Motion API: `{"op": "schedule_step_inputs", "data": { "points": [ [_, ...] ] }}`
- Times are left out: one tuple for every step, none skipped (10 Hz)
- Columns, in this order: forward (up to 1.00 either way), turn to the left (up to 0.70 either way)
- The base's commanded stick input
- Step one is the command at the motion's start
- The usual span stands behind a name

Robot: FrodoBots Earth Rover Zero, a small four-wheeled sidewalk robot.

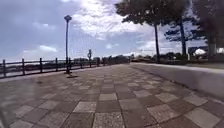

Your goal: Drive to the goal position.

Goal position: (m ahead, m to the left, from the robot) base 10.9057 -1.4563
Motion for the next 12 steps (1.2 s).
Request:
{"op": "schedule_step_inputs", "data": {
  "points": [
    [0.45, 0.27],
    [0.45, 0.27],
    [0.45, 0.27],
    [0.45, 0.27],
    [0.45, 0.27],
    [0.45, 0.17],
    [0.45, 0.00],
    [0.45, 0.00],
    [0.45, 0.00],
    [0.45, 0.00],
    [0.45, 0.00],
    [0.45, 0.00]
  ]
}}
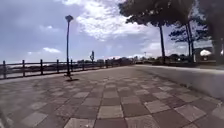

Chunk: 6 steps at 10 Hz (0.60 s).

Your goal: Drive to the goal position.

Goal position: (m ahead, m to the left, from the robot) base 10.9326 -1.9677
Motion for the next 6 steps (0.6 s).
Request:
{"op": "schedule_step_inputs", "data": {
  "points": [
    [0.45, 0.00],
    [0.45, 0.00],
    [0.45, 0.00],
    [0.45, 0.00],
    [0.45, 0.00],
    [0.45, 0.00]
  ]
}}
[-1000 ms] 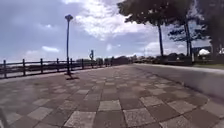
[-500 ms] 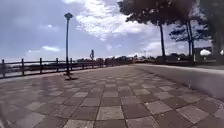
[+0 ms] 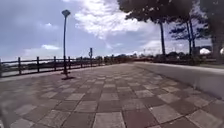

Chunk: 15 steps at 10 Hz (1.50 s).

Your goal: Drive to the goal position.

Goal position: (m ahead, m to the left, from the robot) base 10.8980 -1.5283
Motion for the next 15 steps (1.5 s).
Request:
{"op": "schedule_step_inputs", "data": {
  "points": [
    [0.45, 0.00],
    [0.45, 0.00],
    [0.45, 0.00],
    [0.45, 0.00],
    [0.45, 0.00],
    [0.45, 0.00],
    [0.45, 0.00],
    [0.45, 0.00],
    [0.45, 0.00],
    [0.45, 0.00],
    [0.45, 0.00],
    [0.45, 0.00],
    [0.45, 0.00],
    [0.45, 0.00],
    [0.45, 0.00]
  ]
}}
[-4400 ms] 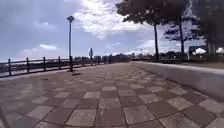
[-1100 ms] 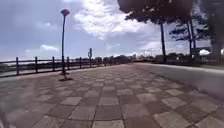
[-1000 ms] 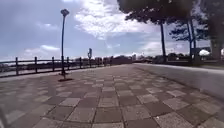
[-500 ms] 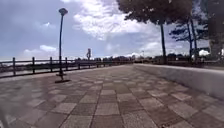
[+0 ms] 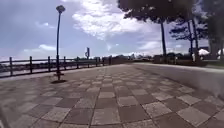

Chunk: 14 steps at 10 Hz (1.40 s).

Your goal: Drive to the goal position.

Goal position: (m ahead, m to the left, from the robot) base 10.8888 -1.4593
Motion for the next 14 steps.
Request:
{"op": "schedule_step_inputs", "data": {
  "points": [
    [0.45, 0.00],
    [0.45, 0.00],
    [0.45, 0.00],
    [0.45, 0.00],
    [0.45, 0.00],
    [0.45, 0.00],
    [0.45, 0.14],
    [0.45, 0.27],
    [0.45, 0.27],
    [0.45, 0.22],
    [0.45, 0.14],
    [0.45, 0.09],
    [0.45, 0.04],
    [0.45, 0.00]
  ]
}}
